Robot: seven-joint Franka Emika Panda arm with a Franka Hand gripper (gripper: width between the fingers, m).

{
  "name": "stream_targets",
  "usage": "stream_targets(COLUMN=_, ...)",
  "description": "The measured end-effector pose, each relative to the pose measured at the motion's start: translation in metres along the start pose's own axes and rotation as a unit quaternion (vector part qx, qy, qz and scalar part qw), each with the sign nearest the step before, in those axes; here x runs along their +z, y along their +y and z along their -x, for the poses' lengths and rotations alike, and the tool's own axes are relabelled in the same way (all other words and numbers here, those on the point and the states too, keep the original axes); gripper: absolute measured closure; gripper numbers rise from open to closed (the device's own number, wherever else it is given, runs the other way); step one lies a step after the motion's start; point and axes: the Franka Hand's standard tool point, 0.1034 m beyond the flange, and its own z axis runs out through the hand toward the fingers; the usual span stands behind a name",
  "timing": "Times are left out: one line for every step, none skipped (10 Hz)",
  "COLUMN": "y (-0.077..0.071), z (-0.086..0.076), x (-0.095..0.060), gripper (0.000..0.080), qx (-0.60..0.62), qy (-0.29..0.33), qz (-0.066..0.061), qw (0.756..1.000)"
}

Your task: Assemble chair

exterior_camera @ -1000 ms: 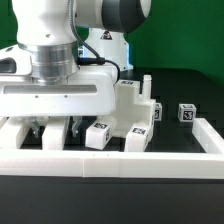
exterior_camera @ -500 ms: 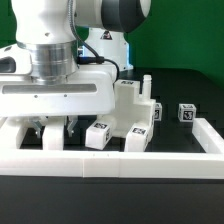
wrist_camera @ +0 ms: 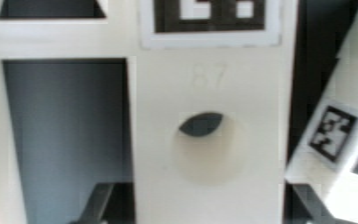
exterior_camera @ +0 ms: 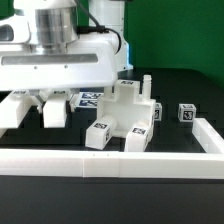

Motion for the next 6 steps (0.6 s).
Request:
stream_targets(y=-0.002, z=0.0, x=-0.016, gripper=0.0515, qx=0.001, qy=0.01, qz=-0.003, qw=1.0)
stream_targets(y=-0.003, z=0.001, x=-0.027, gripper=0.0515, qx=0.004, qy=0.017, qz=-0.005, qw=1.0)
stream_targets(y=-0.004, z=-0.001, x=-0.032, gripper=0.0515, qx=0.011, qy=0.022, qz=-0.006, qw=1.0)
stream_targets(y=-0.003, z=0.0, x=-0.028, gripper=0.0515, qx=0.011, qy=0.02, qz=-0.005, qw=1.0)
stream_targets(y=-0.004, z=0.001, x=-0.027, gripper=0.0515, qx=0.02, qy=0.018, qz=-0.006, qw=1.0)
stream_targets(y=-0.004, z=0.001, x=-0.026, gripper=0.0515, qx=0.058, qy=0.018, qz=-0.007, qw=0.998)
